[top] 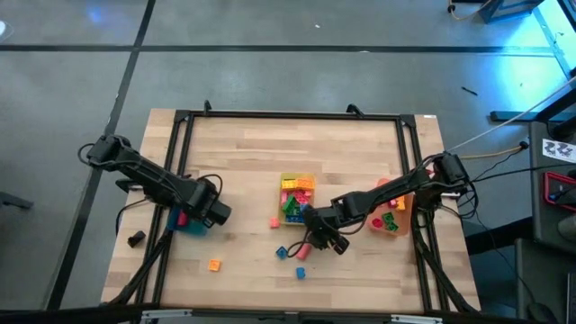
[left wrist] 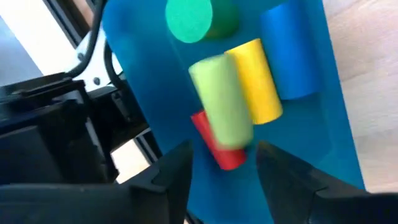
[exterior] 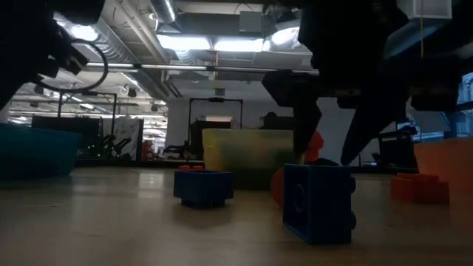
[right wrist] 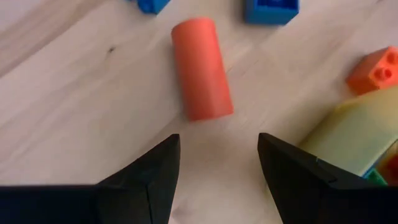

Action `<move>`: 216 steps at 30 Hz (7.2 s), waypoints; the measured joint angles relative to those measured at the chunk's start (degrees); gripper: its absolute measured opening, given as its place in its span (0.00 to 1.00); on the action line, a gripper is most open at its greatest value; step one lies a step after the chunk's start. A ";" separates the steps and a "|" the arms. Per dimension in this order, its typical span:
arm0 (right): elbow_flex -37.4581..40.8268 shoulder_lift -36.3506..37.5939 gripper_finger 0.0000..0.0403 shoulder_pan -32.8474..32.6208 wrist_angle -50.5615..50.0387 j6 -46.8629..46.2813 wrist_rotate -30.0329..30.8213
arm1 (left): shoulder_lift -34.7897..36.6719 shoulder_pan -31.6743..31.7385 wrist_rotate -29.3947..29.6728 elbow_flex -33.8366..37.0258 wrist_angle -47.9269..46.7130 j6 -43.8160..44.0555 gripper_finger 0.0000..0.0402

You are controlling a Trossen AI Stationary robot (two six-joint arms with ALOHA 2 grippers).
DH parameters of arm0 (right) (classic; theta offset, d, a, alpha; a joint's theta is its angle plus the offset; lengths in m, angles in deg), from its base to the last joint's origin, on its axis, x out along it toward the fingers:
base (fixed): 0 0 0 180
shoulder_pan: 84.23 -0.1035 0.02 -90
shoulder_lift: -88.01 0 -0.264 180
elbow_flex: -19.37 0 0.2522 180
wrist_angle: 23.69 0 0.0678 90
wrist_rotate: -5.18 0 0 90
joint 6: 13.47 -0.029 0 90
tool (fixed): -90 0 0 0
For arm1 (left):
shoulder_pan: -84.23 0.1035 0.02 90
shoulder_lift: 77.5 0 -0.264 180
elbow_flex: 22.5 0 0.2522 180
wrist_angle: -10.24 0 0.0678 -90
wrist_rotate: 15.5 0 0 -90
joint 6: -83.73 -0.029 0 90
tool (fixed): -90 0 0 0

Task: Sort blocks by size
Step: Put the light green cylindrical block into the blue bin, then put the orange cylindrical block into the blue bin, then put the yellow 4 stud game piece into the orange bin

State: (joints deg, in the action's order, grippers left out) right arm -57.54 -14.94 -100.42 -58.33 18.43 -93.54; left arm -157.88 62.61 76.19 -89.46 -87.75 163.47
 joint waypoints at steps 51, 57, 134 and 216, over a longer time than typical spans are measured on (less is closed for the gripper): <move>-0.07 -6.79 0.33 -2.97 8.62 -1.22 3.00 | 0.42 -0.52 -4.50 -1.15 15.94 -3.91 0.45; -3.46 -5.36 0.36 -2.97 3.41 -1.73 5.00 | 0.46 -0.50 -4.02 -5.83 15.96 -9.58 0.45; -21.36 -5.22 0.36 -2.94 -2.90 9.14 49.59 | -3.48 6.10 17.92 -8.19 61.23 -42.72 0.35; -21.32 -5.19 0.68 -2.91 -45.14 -25.17 48.51 | 9.88 -4.07 -4.45 -8.16 24.79 5.00 0.45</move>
State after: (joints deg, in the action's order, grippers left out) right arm -78.86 -20.13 -103.32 -103.47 -6.74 -45.03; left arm -148.00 58.54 71.74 -97.62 -62.97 168.47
